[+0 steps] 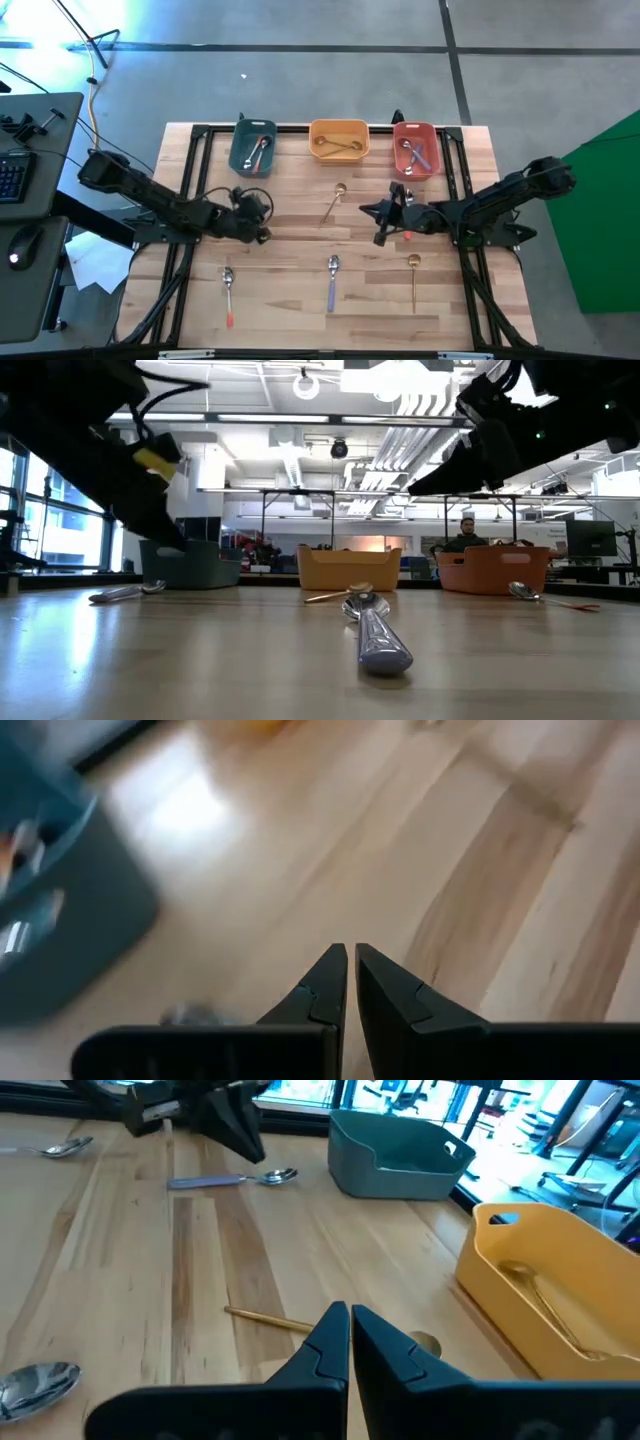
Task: Sort silverware by color (type)
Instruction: Put the left purple spoon into the orange bin
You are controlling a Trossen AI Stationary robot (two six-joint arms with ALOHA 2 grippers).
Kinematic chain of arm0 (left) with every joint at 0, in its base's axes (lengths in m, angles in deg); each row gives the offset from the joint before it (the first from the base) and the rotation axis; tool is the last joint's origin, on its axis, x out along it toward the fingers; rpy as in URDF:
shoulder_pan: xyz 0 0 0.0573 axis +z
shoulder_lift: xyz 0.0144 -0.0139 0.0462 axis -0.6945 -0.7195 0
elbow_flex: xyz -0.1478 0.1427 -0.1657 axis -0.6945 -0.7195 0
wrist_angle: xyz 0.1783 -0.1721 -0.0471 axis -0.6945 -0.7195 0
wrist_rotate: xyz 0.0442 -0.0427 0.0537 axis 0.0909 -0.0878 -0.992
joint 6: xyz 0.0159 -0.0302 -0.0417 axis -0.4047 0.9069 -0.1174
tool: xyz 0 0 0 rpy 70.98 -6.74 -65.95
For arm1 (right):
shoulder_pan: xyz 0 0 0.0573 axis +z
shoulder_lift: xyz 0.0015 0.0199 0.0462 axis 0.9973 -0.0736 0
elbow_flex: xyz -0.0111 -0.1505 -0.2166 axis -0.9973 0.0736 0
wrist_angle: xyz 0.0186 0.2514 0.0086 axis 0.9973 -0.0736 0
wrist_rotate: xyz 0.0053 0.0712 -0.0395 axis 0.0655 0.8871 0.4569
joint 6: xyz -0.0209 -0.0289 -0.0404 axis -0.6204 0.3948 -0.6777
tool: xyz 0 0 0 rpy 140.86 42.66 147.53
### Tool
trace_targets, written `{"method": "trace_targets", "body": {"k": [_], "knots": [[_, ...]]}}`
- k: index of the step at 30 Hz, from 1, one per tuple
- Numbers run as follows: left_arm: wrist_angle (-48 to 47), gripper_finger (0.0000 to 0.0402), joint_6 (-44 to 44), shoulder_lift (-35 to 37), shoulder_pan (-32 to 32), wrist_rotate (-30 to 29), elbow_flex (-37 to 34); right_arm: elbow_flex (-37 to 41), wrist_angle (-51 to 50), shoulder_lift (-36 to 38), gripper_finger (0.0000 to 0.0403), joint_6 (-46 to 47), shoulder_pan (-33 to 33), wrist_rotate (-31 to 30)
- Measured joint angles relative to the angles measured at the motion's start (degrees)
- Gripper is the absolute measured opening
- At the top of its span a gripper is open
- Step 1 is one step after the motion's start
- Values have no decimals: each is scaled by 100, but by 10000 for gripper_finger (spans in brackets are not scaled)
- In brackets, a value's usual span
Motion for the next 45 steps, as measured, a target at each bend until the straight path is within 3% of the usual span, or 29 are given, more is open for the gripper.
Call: {"method": "trace_targets", "body": {"k": [5,9,17,22,27,32,39,45], "knots": [[-2232,34,1853,2,-183,587,605,0,-57,2,0,0,168,-251],[-2745,75,2443,2,-142,1192,687,0,-70,2,0,-4,224,-255],[-2728,173,2043,0,673,2047,683,0,-126,2,0,5,222,-257],[-2648,194,1483,-45,1271,2247,651,0,-187,2,0,71,222,-257],[-1848,176,1136,-48,1720,2925,236,-2,-221,-13,0,118,222,-257],[-1706,142,838,7,1895,3038,38,-2,-228,-33,0,118,218,-257],[-1580,74,-287,-3,1643,3014,29,-4,-221,-33,0,141,218,-257],[-1021,15,-541,-22,1415,3258,3,-4,-373,-33,0,331,218,-458]]}}
